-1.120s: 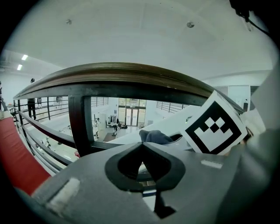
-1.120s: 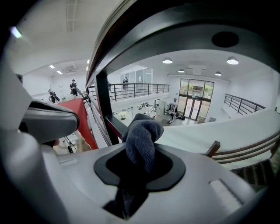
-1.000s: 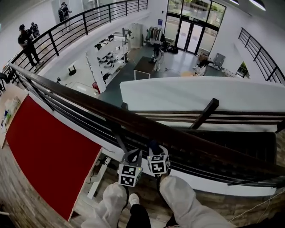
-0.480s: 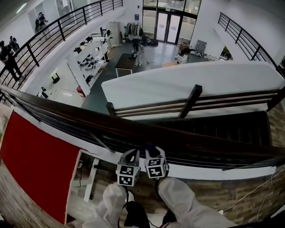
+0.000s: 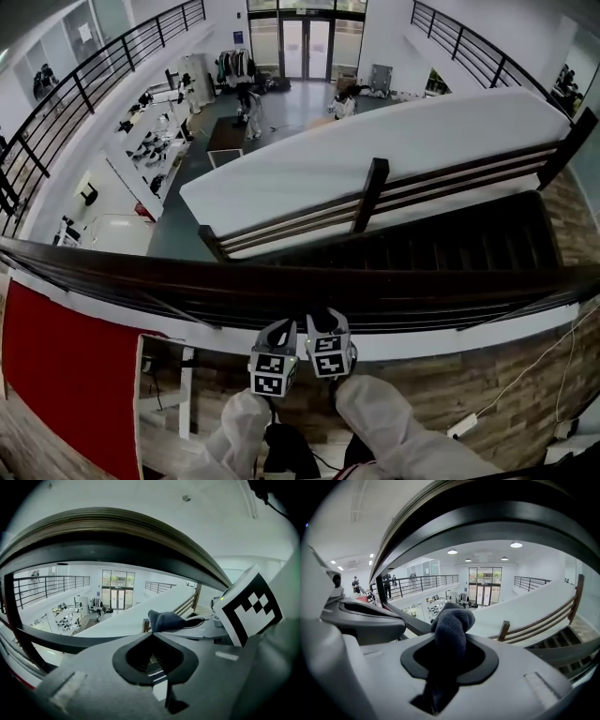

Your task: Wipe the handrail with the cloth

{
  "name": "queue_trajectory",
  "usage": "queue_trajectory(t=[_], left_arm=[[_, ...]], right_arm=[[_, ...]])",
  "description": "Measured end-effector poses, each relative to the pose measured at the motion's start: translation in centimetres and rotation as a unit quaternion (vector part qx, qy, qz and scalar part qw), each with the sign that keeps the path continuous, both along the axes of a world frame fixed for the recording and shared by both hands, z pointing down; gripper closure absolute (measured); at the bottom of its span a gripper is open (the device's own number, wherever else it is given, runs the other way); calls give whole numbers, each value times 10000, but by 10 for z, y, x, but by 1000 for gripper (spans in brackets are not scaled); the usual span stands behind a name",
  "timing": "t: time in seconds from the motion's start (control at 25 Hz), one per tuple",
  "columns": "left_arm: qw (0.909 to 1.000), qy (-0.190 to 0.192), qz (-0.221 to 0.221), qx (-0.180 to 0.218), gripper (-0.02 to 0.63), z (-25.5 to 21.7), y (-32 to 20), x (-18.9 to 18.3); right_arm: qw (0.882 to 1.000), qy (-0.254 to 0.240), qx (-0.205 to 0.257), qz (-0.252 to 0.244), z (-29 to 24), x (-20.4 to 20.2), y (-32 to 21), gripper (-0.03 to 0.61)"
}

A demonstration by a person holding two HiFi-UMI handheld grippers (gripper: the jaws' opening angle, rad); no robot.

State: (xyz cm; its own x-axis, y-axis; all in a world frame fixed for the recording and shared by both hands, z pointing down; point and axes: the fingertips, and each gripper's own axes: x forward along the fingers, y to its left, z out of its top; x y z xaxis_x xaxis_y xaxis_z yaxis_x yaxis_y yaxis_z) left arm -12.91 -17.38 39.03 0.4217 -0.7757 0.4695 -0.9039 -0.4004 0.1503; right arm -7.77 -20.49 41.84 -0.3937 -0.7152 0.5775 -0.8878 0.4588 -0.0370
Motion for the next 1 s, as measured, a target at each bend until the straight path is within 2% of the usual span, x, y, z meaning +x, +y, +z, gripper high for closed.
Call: queue_trajectory(t=[0.32,0.64,1.0], left_arm=[[9987,122,503,-32,612,-12,-7,63],[9950,268,953,-143,613,-5,-6,140],[9909,327,1297,-140,613,1,-8,213]], right_arm=[[9986,100,51,509,-15,69,-7,483],[9945,285,-3,1009,-12,155,-7,485],[9899,380,66,1365,-12,244,-8,485]])
